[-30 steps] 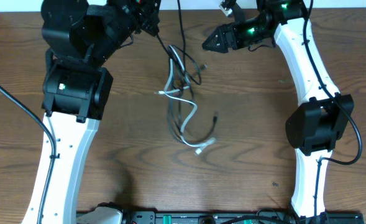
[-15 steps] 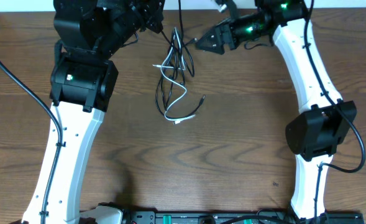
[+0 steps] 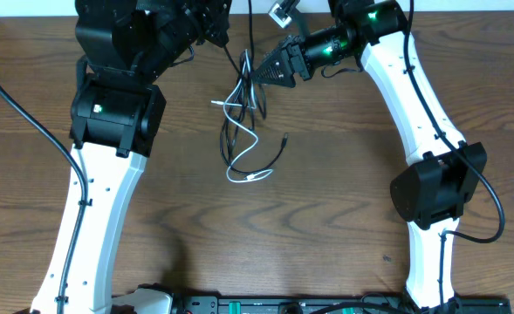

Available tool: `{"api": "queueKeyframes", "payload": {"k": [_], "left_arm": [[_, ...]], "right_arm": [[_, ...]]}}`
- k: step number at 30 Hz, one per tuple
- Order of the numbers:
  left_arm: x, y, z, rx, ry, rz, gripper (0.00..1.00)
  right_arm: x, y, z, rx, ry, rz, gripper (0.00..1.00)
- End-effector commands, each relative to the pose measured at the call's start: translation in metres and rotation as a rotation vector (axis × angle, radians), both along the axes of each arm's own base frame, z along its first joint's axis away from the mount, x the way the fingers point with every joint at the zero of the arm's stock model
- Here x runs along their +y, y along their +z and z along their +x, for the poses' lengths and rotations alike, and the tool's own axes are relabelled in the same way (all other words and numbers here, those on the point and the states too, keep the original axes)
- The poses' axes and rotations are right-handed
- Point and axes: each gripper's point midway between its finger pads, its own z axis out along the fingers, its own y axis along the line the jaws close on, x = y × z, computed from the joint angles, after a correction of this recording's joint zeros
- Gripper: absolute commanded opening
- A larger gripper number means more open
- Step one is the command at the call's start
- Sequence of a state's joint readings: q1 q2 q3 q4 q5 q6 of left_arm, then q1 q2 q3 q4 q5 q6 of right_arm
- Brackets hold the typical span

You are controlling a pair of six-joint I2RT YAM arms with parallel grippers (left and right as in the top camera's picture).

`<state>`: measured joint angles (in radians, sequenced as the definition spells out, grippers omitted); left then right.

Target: Untangle cables

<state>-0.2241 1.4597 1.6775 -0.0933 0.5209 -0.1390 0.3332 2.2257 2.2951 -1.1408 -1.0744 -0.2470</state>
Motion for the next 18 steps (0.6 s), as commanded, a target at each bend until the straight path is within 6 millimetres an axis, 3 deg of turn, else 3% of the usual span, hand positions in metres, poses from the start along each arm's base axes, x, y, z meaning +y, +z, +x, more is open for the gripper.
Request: {"api": "queueKeyframes", "payload": {"k": [1,7,18], "left_arm": [[0.004,0.01,-0.004,-0.016,0.006,-0.018,0.07],[0.005,0.008,-0.002,-0.005,0.017,-0.016,0.08],[0.005,0.006,-0.002,0.002,0.017,-0.015,0.07]], "right_arm": [[0.002,0.021,-0.012,-0.012,0.038,0.058,0.79],[0.01,0.016,-0.024,0.018,0.056,0.032,0.74],[0.014,-0.034,-0.01,0.066,-0.174,-0.315,0.6]]}}
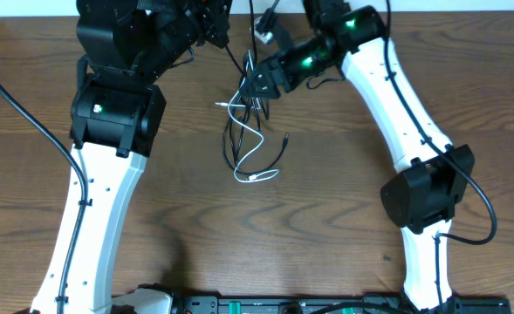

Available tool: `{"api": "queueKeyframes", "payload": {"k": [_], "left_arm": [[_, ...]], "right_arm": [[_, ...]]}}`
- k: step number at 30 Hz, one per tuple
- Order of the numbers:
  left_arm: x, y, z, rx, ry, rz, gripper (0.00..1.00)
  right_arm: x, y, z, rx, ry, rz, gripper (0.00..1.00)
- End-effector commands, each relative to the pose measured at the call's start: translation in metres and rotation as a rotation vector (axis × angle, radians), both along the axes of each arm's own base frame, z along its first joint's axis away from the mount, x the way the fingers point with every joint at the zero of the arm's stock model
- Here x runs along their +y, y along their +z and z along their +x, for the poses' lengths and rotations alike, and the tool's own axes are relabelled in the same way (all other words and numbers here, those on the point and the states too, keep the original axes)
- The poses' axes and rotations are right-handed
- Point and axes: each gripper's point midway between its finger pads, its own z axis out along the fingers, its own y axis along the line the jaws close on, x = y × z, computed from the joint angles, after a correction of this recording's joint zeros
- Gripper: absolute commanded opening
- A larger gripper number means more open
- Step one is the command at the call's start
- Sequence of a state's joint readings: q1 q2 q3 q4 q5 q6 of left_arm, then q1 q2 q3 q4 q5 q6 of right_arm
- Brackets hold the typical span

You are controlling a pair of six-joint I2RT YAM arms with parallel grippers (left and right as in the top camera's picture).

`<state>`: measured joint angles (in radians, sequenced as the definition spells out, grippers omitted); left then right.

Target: Untangle cables

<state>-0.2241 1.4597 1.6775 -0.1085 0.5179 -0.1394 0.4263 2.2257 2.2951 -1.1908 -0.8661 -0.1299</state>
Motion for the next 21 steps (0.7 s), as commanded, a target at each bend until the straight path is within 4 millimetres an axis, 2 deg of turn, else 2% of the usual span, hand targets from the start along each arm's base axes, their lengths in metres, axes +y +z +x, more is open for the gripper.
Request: {"api": "queueKeyframes", "payload": {"k": [1,3,6,7,12,17,21], "left_arm": [[0.005,0.009,-0.003,-0.013,0.014,-0.018,0.08],[0.005,0.009,-0.003,-0.013,0.014,-0.018,0.08],[0.005,0.009,-0.003,-0.013,0.014,-0.018,0.07],[0.005,0.009,-0.003,-0.013,0.014,-0.018,0.08],[0.005,0.009,-0.003,-0.013,0.014,-0.018,0.07],[0.006,0.009,-0.002,-0.014,0.021,-0.018,0.08],[0.017,0.009,0.002,-0.013,0.048,-0.018,0.08]], "right_arm": [[-0.008,-0.008,0.008,-0.025,-0.128,-0.154,0.57],[-0.011,-0.014,0.012,-0.033,-0.164,-0.202,0.5],[-0.017,-0.019,0.017,-0.045,-0.207,-0.25,0.33],[-0.02,-0.02,0.02,-0.051,-0.217,-0.262,0.25],[-0.034,-0.023,0.03,-0.061,-0.26,-0.293,0.01],[-0.059,-0.024,0.046,-0.053,-0.328,-0.309,0.01],[-0.079,-0.025,0.055,-0.037,-0.368,-0.316,0.01]]}}
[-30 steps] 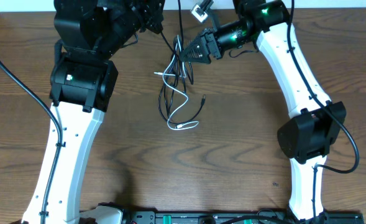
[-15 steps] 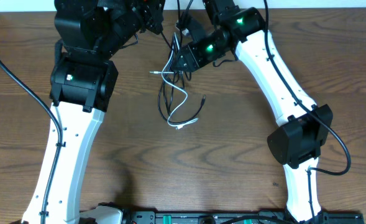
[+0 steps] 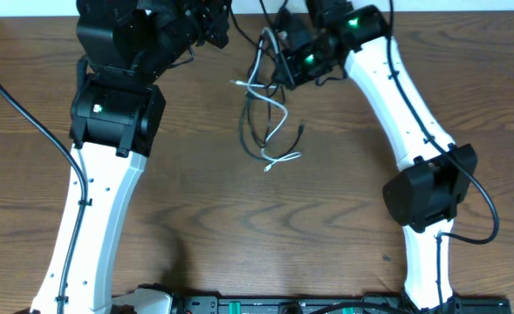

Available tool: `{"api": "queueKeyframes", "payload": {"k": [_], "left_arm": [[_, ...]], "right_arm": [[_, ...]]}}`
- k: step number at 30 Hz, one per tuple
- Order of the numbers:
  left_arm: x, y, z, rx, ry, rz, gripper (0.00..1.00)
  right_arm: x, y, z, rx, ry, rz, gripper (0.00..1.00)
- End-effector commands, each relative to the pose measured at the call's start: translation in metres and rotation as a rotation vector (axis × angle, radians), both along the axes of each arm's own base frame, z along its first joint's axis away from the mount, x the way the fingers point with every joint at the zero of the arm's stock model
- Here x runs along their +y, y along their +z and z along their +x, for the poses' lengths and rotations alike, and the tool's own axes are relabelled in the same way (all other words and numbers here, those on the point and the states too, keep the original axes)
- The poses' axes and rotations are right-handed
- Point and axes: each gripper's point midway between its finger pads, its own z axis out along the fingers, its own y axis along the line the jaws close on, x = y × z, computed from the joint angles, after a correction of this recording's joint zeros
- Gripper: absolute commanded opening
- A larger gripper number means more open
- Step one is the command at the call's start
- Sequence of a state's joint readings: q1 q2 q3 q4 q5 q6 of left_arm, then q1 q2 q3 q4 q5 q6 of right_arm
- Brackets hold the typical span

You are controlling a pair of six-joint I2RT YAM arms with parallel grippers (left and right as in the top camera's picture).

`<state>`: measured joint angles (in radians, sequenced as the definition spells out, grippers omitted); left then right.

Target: Untangle cables

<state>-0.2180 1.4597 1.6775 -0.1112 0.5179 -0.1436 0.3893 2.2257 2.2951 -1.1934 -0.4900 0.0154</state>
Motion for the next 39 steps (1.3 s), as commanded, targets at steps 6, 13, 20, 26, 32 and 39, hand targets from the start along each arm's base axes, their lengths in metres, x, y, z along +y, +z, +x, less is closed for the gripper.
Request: {"api": "queueKeyframes", "payload": {"k": [6,13,20,26,32,39], "left_arm": [[0.054,0.009,0.014,-0.014,0.133,-0.016,0.07],[0.11,-0.006,0.024,0.078,0.26,-0.045,0.08],[0.142,-0.051,0.02,0.277,0.339,-0.034,0.07],[0.175,-0.087,0.009,0.432,0.415,-0.017,0.08],[0.232,-0.118,-0.008,0.574,0.578,-0.028,0.07],[0.222,-0.144,-0.024,0.661,0.512,0.078,0.08]], "right_arm": [[-0.075,0.008,0.025,0.015,-0.169,-0.026,0.01],[-0.128,0.005,0.037,0.05,-0.276,-0.035,0.01],[-0.142,0.002,0.033,0.077,-0.293,-0.048,0.01],[-0.158,-0.005,0.035,0.072,-0.336,-0.128,0.03],[-0.185,-0.011,0.036,0.079,-0.402,-0.204,0.05],[-0.178,-0.008,0.035,0.074,-0.358,-0.158,0.09]]}}
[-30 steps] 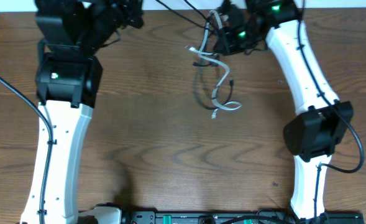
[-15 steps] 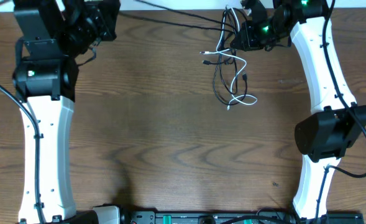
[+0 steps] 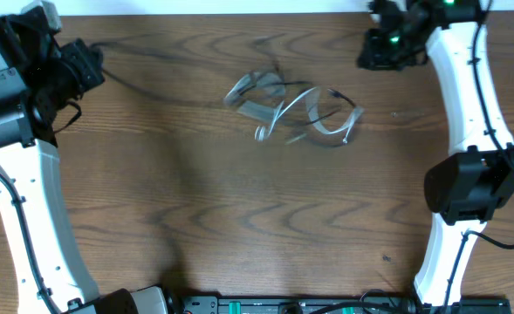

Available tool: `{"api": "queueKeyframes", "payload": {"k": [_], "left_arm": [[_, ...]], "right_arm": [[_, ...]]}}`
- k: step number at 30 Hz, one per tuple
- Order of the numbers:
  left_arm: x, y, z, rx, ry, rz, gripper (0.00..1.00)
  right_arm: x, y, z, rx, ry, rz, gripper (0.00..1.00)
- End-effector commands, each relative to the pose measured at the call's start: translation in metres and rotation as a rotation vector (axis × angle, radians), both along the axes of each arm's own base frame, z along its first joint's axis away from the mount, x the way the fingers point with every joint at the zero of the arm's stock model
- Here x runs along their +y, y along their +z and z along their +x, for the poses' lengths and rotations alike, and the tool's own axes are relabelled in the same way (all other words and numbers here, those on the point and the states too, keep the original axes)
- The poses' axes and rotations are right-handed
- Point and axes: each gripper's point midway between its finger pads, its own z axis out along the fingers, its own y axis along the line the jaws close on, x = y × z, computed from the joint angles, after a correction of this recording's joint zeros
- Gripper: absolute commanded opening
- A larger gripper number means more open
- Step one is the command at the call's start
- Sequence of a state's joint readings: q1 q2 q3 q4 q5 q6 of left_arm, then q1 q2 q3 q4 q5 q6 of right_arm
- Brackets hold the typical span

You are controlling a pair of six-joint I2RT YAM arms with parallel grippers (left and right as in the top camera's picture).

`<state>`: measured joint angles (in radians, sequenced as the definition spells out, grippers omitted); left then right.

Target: Untangle cables

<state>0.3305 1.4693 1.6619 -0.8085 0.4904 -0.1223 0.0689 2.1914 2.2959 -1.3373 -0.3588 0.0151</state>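
A white cable (image 3: pixel 283 105) lies looped and motion-blurred at the table's upper middle, with a black cable (image 3: pixel 331 112) tangled through it. Faint dark strands (image 3: pixel 161 87) run from the bundle leftward to my left gripper (image 3: pixel 89 68), which sits at the far left edge and seems shut on the black cable's end. My right gripper (image 3: pixel 367 58) is at the upper right, a short way right of and above the bundle. Its jaws are dark and too small to read, and no cable shows between them.
The wooden table (image 3: pixel 257 227) fills the view. The white links of both arms run down the left and right sides to their bases at the front edge. A black rail (image 3: pixel 283 305) lies along the front.
My left arm has swung from the upper middle out to the far left, drawing black strands with it. My right gripper has moved right, off the bundle. The bundle now lies spread wider and blurred.
First both grippers were close together at the top centre, the right one on the hanging bundle's top. The right gripper then shifted left and afterwards up and right, with the bundle following. Now the arms are far apart and the bundle lies stretched between them.
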Motion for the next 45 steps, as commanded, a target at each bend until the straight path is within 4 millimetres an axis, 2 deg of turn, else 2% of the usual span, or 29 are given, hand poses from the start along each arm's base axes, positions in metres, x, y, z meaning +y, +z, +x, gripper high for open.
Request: {"api": "queueKeyframes", "payload": {"k": [1,6,10,14,15,17,19,22,25,28,31,34,38,41,43,44,45], "left_arm": [[-0.018,0.012,-0.008,-0.033,-0.109,0.081,0.07],[-0.056,0.009,-0.005,-0.044,-0.264,0.033,0.07],[-0.08,0.015,0.0,-0.083,-0.333,0.042,0.07],[-0.109,0.032,0.009,-0.175,-0.412,0.059,0.07],[-0.124,0.044,0.011,-0.235,-0.466,0.052,0.08],[-0.139,0.06,0.015,-0.313,-0.51,0.045,0.07],[-0.148,0.077,0.021,-0.377,-0.503,0.017,0.07],[-0.157,0.108,0.028,-0.485,-0.485,-0.036,0.08],[-0.167,0.149,0.031,-0.627,-0.477,-0.104,0.07],[-0.178,0.189,0.025,-0.775,-0.495,-0.152,0.08],[-0.197,0.232,0.007,-0.947,-0.543,-0.209,0.07],[-0.211,0.251,-0.007,-1.033,-0.585,-0.231,0.08],[-0.228,0.256,-0.014,-1.048,-0.599,-0.254,0.08],[-0.239,0.249,-0.015,-1.023,-0.623,-0.255,0.08],[-0.245,0.239,-0.013,-0.985,-0.634,-0.24,0.07],[-0.251,0.22,-0.008,-0.907,-0.644,-0.216,0.07],[-0.254,0.209,-0.006,-0.867,-0.651,-0.2,0.07]], "right_arm": [[0.006,-0.001,0.0,-0.005,0.034,0.013,0.09],[0.024,0.005,0.0,-0.025,0.085,0.082,0.1],[0.045,0.012,-0.006,-0.044,0.175,0.151,0.26],[0.059,0.013,-0.01,-0.052,0.22,0.162,0.4],[0.066,0.014,-0.012,-0.054,0.24,0.161,0.43],[0.078,0.015,-0.016,-0.063,0.288,0.17,0.49],[0.089,0.015,-0.021,-0.068,0.322,0.173,0.55],[0.095,0.015,-0.022,-0.072,0.335,0.167,0.63],[0.097,0.016,-0.019,-0.086,0.337,0.169,0.68],[0.095,0.017,-0.017,-0.091,0.331,0.173,0.7],[0.089,0.018,-0.015,-0.092,0.319,0.176,0.72],[0.085,0.018,-0.013,-0.093,0.31,0.175,0.73],[0.083,0.018,-0.013,-0.093,0.305,0.175,0.74],[0.082,0.018,-0.013,-0.093,0.305,0.175,0.74],[0.082,0.017,-0.013,-0.093,0.304,0.174,0.74],[0.082,0.017,-0.013,-0.093,0.304,0.174,0.75],[0.082,0.017,-0.013,-0.092,0.304,0.174,0.75]]}}
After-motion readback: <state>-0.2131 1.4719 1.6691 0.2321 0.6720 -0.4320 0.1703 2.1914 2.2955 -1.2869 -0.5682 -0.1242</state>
